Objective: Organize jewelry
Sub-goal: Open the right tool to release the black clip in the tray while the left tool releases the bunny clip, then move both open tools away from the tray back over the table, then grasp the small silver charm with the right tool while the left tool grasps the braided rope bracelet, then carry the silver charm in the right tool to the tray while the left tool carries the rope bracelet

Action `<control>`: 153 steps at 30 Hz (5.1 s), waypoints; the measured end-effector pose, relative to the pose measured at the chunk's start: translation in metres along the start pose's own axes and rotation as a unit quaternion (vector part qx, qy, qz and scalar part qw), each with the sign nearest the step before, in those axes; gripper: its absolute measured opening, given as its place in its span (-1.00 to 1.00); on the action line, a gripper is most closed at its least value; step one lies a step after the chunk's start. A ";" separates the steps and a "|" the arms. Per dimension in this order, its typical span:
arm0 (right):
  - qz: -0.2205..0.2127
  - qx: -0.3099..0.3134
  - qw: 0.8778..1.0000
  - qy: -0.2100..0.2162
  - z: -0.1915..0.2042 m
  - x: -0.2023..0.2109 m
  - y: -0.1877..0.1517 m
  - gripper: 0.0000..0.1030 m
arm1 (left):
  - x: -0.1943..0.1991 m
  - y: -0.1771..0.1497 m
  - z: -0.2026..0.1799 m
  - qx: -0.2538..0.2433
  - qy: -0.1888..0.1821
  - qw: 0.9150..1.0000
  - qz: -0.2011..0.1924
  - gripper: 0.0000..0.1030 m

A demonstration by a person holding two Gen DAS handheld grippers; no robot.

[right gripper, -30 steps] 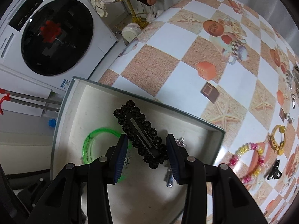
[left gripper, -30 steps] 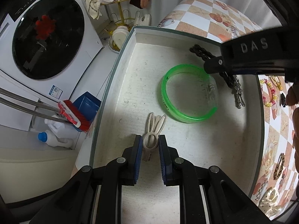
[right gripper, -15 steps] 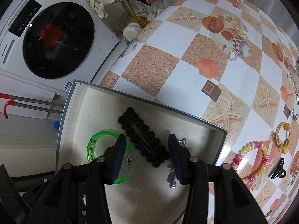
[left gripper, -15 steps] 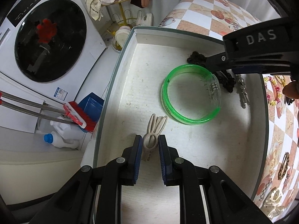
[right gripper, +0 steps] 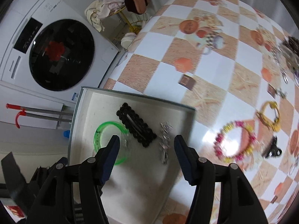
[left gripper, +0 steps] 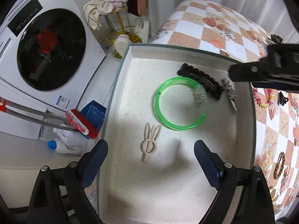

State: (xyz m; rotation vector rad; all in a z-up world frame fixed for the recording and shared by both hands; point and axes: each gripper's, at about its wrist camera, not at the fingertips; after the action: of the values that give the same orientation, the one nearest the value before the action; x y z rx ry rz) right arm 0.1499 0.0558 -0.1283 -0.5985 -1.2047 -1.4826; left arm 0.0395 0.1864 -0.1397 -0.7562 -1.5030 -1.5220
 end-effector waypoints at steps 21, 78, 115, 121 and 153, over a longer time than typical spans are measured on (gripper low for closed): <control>-0.066 -0.175 0.981 -0.042 -0.130 0.120 -0.085 0.99 | 0.045 0.009 -0.081 -0.100 -0.058 0.993 -0.014 1.00; 0.019 -0.131 0.964 -0.231 -0.186 0.103 -0.220 0.10 | 0.011 -0.045 -0.258 -0.266 -0.186 0.943 0.074 0.70; -0.028 -0.240 0.960 -0.141 -0.235 0.162 -0.217 -0.70 | 0.048 -0.046 -0.280 -0.220 -0.238 0.943 0.073 -0.79; -0.036 -0.234 0.962 -0.134 -0.221 0.165 -0.210 -0.70 | 0.061 -0.033 -0.238 -0.195 -0.238 0.950 0.058 -0.79; -0.055 -0.090 0.993 -0.057 -0.085 0.140 -0.109 -0.70 | 0.079 -0.016 -0.046 -0.017 -0.164 0.986 0.009 -0.79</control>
State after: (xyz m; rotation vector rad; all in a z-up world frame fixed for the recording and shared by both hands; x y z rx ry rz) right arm 0.0281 -0.0900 -0.0773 -0.7566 -1.2144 -1.6808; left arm -0.0047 0.1283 -0.0828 -1.0786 -1.7043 -1.4649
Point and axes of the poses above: each gripper's, at about its wrist camera, not at the fingertips, and x roughly against the way its jaws point, z to its left, y to its top, and after that the axes turned 13 degrees about -z, right-handed
